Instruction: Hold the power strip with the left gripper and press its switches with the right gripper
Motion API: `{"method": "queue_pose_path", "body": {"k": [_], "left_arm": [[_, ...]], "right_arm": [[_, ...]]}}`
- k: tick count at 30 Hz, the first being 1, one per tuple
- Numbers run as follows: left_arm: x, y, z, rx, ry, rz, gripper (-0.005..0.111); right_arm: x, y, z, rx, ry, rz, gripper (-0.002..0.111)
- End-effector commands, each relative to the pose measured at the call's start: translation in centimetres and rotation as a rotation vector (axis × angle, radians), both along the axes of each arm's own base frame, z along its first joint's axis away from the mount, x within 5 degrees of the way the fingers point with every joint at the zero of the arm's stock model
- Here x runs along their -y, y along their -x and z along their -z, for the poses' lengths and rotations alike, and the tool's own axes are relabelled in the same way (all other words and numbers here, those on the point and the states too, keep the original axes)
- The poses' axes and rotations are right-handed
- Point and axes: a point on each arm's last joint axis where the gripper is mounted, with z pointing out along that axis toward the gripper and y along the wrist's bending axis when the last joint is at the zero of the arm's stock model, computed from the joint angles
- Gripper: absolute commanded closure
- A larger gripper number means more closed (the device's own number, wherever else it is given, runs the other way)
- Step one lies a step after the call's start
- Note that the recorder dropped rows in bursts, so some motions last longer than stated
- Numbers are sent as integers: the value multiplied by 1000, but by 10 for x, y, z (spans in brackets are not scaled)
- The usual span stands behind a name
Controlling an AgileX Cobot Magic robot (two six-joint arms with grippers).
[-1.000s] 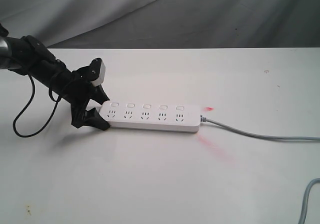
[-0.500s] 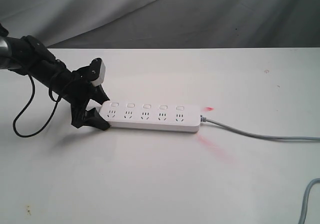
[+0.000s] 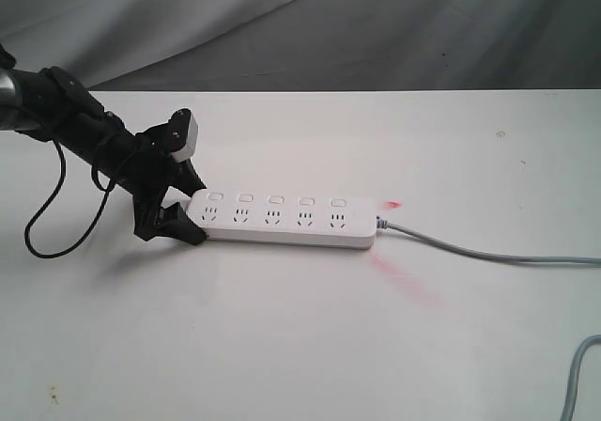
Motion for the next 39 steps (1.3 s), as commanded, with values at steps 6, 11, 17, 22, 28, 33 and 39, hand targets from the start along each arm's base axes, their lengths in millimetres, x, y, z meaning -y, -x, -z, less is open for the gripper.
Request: {"method": "queue_pose_path", "body": {"k": [6,11,17,22,28,33,39], "left_arm": [[0,7,15,-78,-21,-5,9],[-1,5,-8,-127,-19,-156,5],[-7,14,-57,-230,-89,-371,5],[-8,26,-104,-349,-78,-616,5],[-6,49,-164,-375,-30,-732,5],[-2,65,-207,-286,53,-734,14],[1,85,-246,-194,120,-727,106]], "right_arm": [[0,0,1,-2,10,7,108],[0,0,1,-2,10,7,108],[0,0,1,-2,10,7,108],[0,0,1,-2,5,7,108],[0,0,1,-2,5,7,108],[0,0,1,-2,7,7,108],[0,0,1,-2,7,7,108]]}}
